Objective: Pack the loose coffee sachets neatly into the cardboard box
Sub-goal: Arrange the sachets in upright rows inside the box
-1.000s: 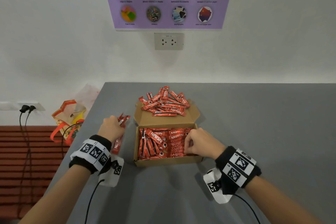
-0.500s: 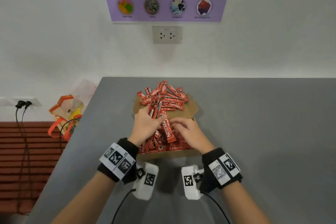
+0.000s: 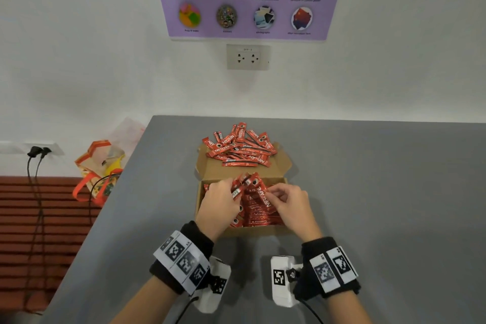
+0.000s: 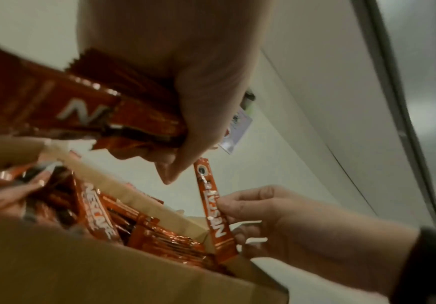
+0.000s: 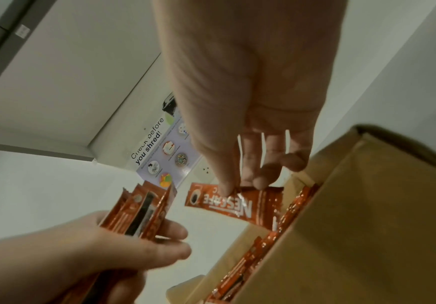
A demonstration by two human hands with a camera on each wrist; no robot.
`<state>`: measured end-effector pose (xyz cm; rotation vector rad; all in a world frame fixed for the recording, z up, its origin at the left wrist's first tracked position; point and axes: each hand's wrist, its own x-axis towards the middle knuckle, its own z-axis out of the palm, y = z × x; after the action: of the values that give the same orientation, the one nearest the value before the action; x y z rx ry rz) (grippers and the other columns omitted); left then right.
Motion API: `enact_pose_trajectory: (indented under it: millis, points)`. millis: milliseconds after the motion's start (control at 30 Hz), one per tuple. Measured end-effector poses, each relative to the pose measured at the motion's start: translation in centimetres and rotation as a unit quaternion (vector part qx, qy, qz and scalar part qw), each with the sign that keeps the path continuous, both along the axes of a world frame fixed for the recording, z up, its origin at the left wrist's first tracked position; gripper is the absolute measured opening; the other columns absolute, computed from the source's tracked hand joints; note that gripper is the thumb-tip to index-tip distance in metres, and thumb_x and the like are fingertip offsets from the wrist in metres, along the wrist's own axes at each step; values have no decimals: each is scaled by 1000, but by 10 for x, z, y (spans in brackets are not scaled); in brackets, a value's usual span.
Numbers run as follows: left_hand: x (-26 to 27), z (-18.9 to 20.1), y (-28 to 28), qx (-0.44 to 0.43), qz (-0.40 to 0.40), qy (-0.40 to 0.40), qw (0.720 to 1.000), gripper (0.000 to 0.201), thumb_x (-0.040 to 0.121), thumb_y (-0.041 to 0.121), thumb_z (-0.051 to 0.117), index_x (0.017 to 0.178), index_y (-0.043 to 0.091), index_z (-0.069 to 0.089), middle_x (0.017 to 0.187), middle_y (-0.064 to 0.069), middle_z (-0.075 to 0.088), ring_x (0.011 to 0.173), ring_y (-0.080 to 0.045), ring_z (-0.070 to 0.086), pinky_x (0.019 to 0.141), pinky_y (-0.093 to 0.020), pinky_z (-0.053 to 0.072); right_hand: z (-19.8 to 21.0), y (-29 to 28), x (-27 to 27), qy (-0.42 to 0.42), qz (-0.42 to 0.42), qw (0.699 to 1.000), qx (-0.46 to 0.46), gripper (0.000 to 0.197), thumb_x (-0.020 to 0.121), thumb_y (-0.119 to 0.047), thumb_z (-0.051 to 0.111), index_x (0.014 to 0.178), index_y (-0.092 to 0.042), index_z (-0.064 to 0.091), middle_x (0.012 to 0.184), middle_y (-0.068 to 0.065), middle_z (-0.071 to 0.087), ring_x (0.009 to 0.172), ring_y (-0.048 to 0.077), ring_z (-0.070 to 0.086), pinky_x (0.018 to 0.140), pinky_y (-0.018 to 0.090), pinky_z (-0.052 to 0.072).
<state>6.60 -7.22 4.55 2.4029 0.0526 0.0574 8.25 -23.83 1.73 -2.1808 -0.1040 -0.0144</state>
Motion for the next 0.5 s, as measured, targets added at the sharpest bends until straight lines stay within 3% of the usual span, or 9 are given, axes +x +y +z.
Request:
enact_pose_trajectory:
  millis: [133, 300, 400, 500]
  points:
    - [-6, -9, -6, 99, -93, 47, 990, 40, 90, 24, 59, 128, 15, 50, 128, -1, 56, 118, -18, 54, 103, -31, 40, 1, -14, -4, -26, -58, 997, 41, 6, 84, -12, 67, 89, -13, 71, 72, -15, 62, 70, -6, 58, 65, 3, 45]
    - [-14, -20, -15, 145, -138, 40, 979, 53, 93, 27, 55, 141, 16, 37, 147, 4, 37, 133, -12, 38, 110, -25, 28, 6, -21, 2, -47, -66, 996, 28, 9, 83, -10, 68, 91, -12, 72, 73, -18, 60, 70, -10, 55, 63, -4, 38]
    - [-14, -23, -16, 160, -162, 35, 973, 54, 94, 17, 51, 144, 20, 32, 150, 5, 34, 136, -11, 35, 111, -26, 27, 7, -20, 10, -49, -52, 997, 7, 11, 83, -12, 68, 94, -12, 73, 78, -12, 63, 71, -10, 55, 63, -2, 40]
    - [-13, -22, -16, 175, -181, 36, 967, 53, 93, 13, 48, 143, 18, 32, 147, 2, 39, 132, -15, 41, 109, -29, 34, 6, -16, 14, -45, -20, 998, -25, 13, 84, -12, 68, 95, -14, 73, 81, -11, 64, 73, -5, 56, 71, 9, 46]
